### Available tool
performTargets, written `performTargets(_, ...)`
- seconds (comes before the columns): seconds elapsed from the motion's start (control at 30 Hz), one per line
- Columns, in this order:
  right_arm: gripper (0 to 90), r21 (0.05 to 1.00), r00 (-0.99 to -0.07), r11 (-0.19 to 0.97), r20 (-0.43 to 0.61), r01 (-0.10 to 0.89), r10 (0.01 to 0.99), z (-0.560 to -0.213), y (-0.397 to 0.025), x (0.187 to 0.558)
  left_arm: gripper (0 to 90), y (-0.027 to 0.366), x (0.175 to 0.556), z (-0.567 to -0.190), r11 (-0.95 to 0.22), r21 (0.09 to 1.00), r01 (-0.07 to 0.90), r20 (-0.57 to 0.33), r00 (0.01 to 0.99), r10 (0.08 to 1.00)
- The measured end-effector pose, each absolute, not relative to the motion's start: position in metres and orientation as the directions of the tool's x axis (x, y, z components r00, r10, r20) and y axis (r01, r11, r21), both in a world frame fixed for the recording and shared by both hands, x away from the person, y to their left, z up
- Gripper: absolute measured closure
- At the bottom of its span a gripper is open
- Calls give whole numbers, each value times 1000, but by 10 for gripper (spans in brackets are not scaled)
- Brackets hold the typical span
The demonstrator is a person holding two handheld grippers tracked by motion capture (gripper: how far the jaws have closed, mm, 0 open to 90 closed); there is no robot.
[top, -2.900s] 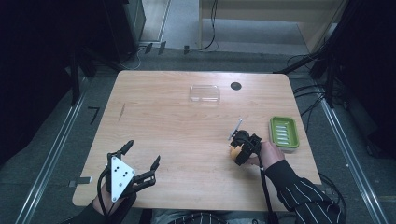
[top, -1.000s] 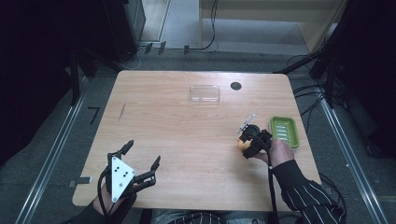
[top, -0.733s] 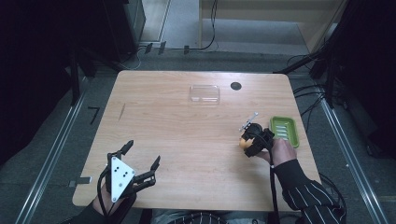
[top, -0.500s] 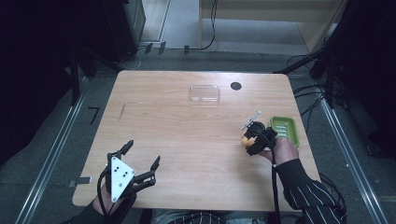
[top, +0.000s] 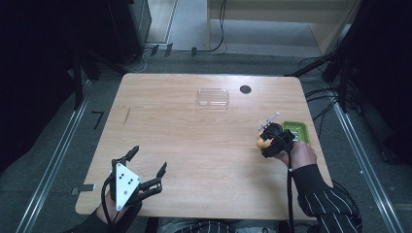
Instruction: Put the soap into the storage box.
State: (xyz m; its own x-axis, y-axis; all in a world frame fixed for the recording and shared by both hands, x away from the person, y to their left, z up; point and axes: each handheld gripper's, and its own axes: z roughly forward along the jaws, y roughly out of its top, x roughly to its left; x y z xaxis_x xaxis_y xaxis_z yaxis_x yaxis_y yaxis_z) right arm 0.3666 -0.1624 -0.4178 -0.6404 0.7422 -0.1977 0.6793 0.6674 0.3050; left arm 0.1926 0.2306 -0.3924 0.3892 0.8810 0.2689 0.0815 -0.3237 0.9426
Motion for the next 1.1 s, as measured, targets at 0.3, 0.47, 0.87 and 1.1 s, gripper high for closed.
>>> performTargets(0.3,405,332,-603,637,-214,695,769,-413,-174,370,135,231,193,-392,-325,942,82,270,390,881)
performTargets(0.47,406,334,-591,627,-216,703,777,-412,-181,373,135,230,193,-392,-325,942,83,270,389,881)
performTargets(0.87,405,345,-541,584,-222,734,811,-411,-196,377,135,231,193,-392,-325,942,83,270,390,880)
performTargets(1.1,405,350,-521,565,-220,748,825,-411,-207,380,135,230,193,-392,-327,941,82,271,391,880)
